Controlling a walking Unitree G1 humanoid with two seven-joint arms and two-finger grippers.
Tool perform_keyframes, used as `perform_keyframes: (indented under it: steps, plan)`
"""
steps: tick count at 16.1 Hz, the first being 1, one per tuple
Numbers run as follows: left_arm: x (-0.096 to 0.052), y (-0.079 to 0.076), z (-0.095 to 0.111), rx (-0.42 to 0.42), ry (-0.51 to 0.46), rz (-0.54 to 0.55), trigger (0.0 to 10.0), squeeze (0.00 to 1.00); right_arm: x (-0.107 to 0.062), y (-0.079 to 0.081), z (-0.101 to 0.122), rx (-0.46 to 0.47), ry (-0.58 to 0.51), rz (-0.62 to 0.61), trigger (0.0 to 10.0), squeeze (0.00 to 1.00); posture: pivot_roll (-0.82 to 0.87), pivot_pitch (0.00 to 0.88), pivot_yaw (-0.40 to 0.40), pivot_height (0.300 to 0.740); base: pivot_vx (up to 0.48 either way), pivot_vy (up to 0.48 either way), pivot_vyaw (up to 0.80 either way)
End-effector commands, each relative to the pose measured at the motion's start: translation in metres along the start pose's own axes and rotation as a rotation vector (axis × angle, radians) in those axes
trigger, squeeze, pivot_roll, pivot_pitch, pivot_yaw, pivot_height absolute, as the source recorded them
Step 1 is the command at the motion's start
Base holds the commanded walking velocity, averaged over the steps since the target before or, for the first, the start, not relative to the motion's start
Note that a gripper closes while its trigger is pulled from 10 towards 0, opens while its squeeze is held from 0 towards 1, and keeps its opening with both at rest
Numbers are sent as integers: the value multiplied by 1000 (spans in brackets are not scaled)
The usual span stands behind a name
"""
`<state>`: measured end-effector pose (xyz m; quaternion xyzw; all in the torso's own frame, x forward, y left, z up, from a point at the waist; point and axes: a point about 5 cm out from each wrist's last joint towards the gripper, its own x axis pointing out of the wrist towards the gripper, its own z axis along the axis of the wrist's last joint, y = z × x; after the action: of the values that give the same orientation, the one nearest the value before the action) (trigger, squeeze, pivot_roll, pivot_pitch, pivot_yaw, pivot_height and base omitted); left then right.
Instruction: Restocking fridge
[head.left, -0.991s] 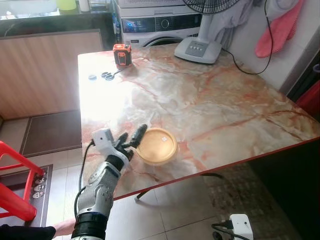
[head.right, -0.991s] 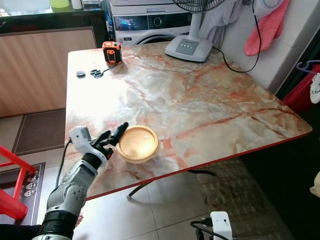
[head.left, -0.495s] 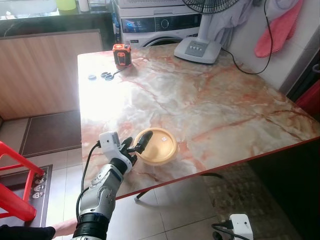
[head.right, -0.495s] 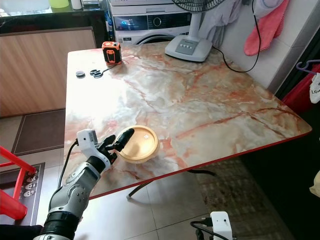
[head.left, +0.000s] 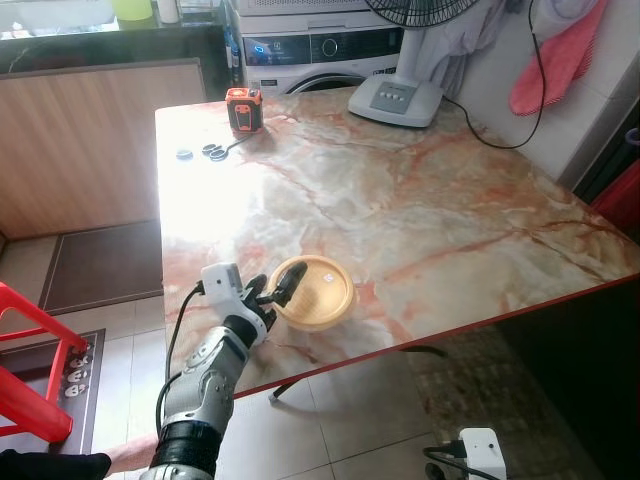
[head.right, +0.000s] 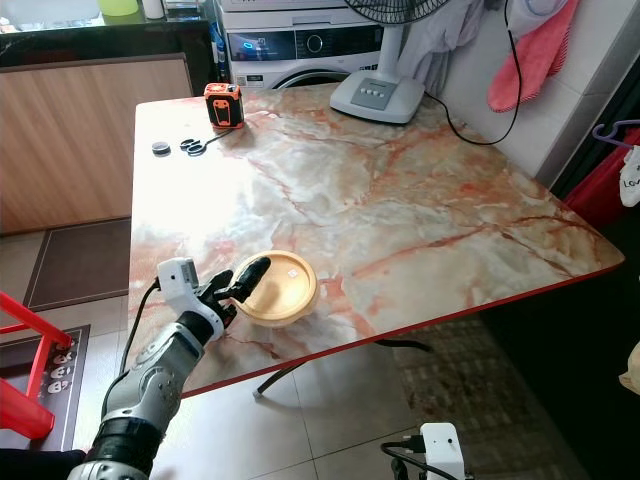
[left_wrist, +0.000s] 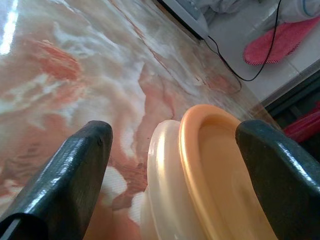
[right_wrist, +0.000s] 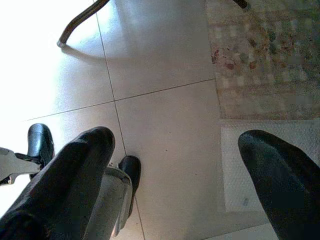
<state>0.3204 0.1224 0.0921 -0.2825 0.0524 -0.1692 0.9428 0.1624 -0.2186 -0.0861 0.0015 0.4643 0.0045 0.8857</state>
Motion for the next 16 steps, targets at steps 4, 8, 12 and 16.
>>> perform_keyframes:
  steps: [4, 8, 12, 16]
  plan:
    - [6, -6, -3, 55, 36, -43, 10000, 0, -1, -2, 0, -2, 0, -7, 10000, 0, -109, 34, -62, 740, 0, 0, 0]
    - [5, -5, -12, 200, 125, -71, 10000, 0, -1, -3, -1, -1, 0, -7, 10000, 0, -110, 36, -61, 740, 0, 0, 0]
    - [4, -3, -13, 244, 134, -59, 10000, 0, -1, -3, -1, -2, 1, -6, 10000, 0, -109, 35, -61, 740, 0, 0, 0]
    - [4, -5, -18, 243, 142, -73, 6157, 0, -1, -3, -1, -5, 2, -6, 10000, 0, -109, 35, -62, 740, 0, 0, 0]
